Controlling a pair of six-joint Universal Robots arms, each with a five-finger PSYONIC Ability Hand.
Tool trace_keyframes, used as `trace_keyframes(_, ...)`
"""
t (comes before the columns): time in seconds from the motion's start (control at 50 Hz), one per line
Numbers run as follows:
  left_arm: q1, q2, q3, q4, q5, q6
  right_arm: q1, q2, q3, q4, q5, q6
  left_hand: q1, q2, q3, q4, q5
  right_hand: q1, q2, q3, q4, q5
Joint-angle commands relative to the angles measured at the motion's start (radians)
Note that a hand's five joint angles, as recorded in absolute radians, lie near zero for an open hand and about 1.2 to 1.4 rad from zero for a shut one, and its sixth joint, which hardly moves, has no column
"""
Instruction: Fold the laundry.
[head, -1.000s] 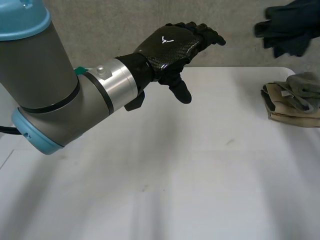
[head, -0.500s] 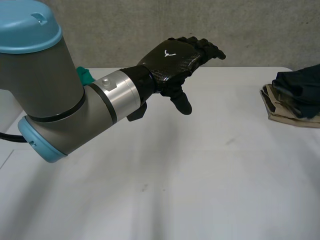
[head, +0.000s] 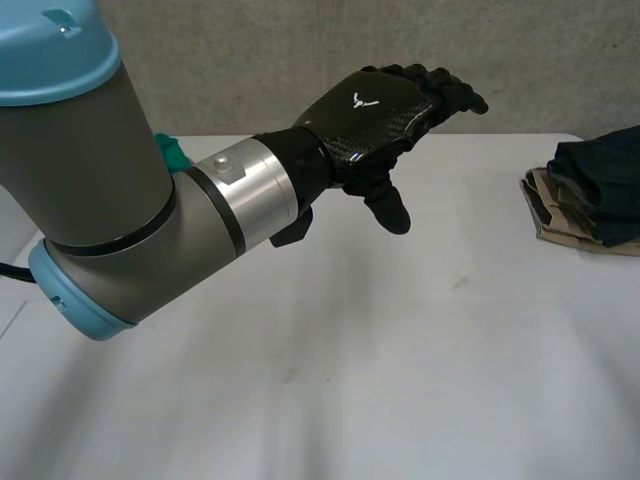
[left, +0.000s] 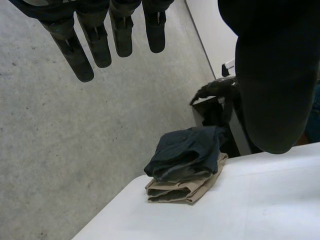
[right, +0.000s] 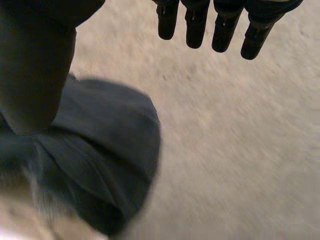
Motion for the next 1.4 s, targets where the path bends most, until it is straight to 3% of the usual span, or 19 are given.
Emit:
trace_keyframes(0.02,-0.003,0.024,0.007,0.005,0.001,-0.046,-0.04,-0.046,0.006,0.1,0.227,-0.257,0.032,0.037,0.038,0.034,0.033,-0.049,-0.037,-0.037,-0.038,-0.048)
trace_keyframes(0.04,-0.001,0.028,0.01,0.005,0.001,-0.052,-0.034,-0.049,0.001,0.076,0.285,-0.304,0.029,0.034,0.035,0.031,0.03,-0.049,-0.037,-0.037,-0.038,-0.048)
trace_keyframes(0.08,0.006,0.04,0.023,0.012,0.0,-0.063,-0.018,-0.063,0.007,0.036,0.31,-0.327,0.029,0.034,0.035,0.031,0.03,-0.049,-0.037,-0.037,-0.038,-0.048)
trace_keyframes(0.14,0.011,0.058,0.038,0.023,-0.019,-0.074,0.081,-0.138,0.036,-0.061,0.301,-0.304,0.029,0.034,0.035,0.031,0.03,-0.049,-0.037,-0.037,-0.038,-0.048)
trace_keyframes(0.22,0.044,0.083,0.059,0.026,-0.108,-0.075,0.21,-0.227,0.122,-0.202,0.255,-0.263,0.029,0.034,0.035,0.031,0.03,-0.049,-0.037,-0.037,-0.038,-0.048)
trace_keyframes(0.3,0.194,0.101,0.064,0.022,-0.267,-0.06,0.328,-0.322,0.248,-0.334,0.203,-0.261,0.026,0.031,0.032,0.028,0.027,-0.049,-0.037,-0.037,-0.038,-0.048)
trace_keyframes(0.38,0.362,0.097,0.058,0.009,-0.321,-0.022,0.466,-0.359,0.363,-0.411,0.174,-0.269,0.029,0.034,0.035,0.031,0.03,-0.049,-0.037,-0.037,-0.038,-0.048)
trace_keyframes(0.5,0.534,0.003,0.058,0.009,-0.316,0.187,0.646,-0.351,0.499,-0.403,0.186,-0.271,0.041,0.045,0.046,0.043,0.042,-0.049,-0.037,-0.037,-0.038,-0.048)
trace_keyframes(0.62,0.669,-0.254,0.117,0.049,-0.291,0.454,0.709,-0.33,0.591,-0.394,0.187,-0.289,0.032,0.037,0.038,0.034,0.033,-0.049,-0.037,-0.037,-0.038,-0.048)
trace_keyframes(0.68,0.699,-0.398,0.168,0.104,-0.229,0.527,0.719,-0.293,0.621,-0.394,0.189,-0.32,0.026,0.031,0.032,0.028,0.027,-0.049,-0.037,-0.037,-0.038,-0.048)
trace_keyframes(0.78,0.765,-0.563,0.26,0.187,-0.119,0.528,0.718,-0.263,0.648,-0.394,0.19,-0.364,0.029,0.034,0.035,0.031,0.03,-0.049,-0.037,-0.037,-0.038,-0.048)
trace_keyframes(0.92,0.789,-0.777,0.45,0.209,-0.063,0.473,0.704,-0.261,0.664,-0.394,0.193,-0.372,0.058,0.063,0.064,0.061,0.059,-0.049,-0.037,-0.037,-0.038,-0.048)
trace_keyframes(0.98,0.79,-0.808,0.493,0.21,-0.056,0.439,0.704,-0.261,0.67,-0.394,0.201,-0.372,0.178,0.183,0.184,0.18,0.179,-0.049,-0.037,-0.037,-0.038,-0.048)
trace_keyframes(1.06,0.786,-0.818,0.518,0.233,-0.022,0.361,0.704,-0.261,0.679,-0.394,0.207,-0.373,1.028,1.033,1.034,1.03,1.029,-0.049,-0.037,-0.037,-0.038,-0.048)
trace_keyframes(1.08,0.779,-0.812,0.512,0.268,-0.023,0.338,0.704,-0.261,0.68,-0.394,0.209,-0.373,1.14,1.145,1.146,1.142,1.141,-0.049,-0.037,-0.037,-0.038,-0.048)
trace_keyframes(1.14,0.766,-0.795,0.494,0.325,-0.051,0.31,0.704,-0.261,0.683,-0.394,0.209,-0.373,1.141,1.146,1.147,1.144,1.142,-0.049,-0.037,-0.037,-0.038,-0.048)
trace_keyframes(1.24,0.707,-0.585,0.362,0.376,-0.129,0.258,0.704,-0.261,0.683,-0.395,0.209,-0.373,1.141,1.146,1.147,1.144,1.142,-0.049,-0.037,-0.037,-0.038,-0.048)
trace_keyframes(1.3,0.68,-0.456,0.282,0.391,-0.131,0.21,0.704,-0.261,0.682,-0.395,0.209,-0.373,1.141,1.146,1.147,1.144,1.142,-0.049,-0.037,-0.037,-0.038,-0.048)
trace_keyframes(1.4,0.546,-0.2,0.123,0.473,-0.131,0.022,0.703,-0.273,0.676,-0.397,0.221,-0.372,1.141,1.146,1.147,1.144,1.142,-0.049,-0.037,-0.037,-0.038,-0.048)
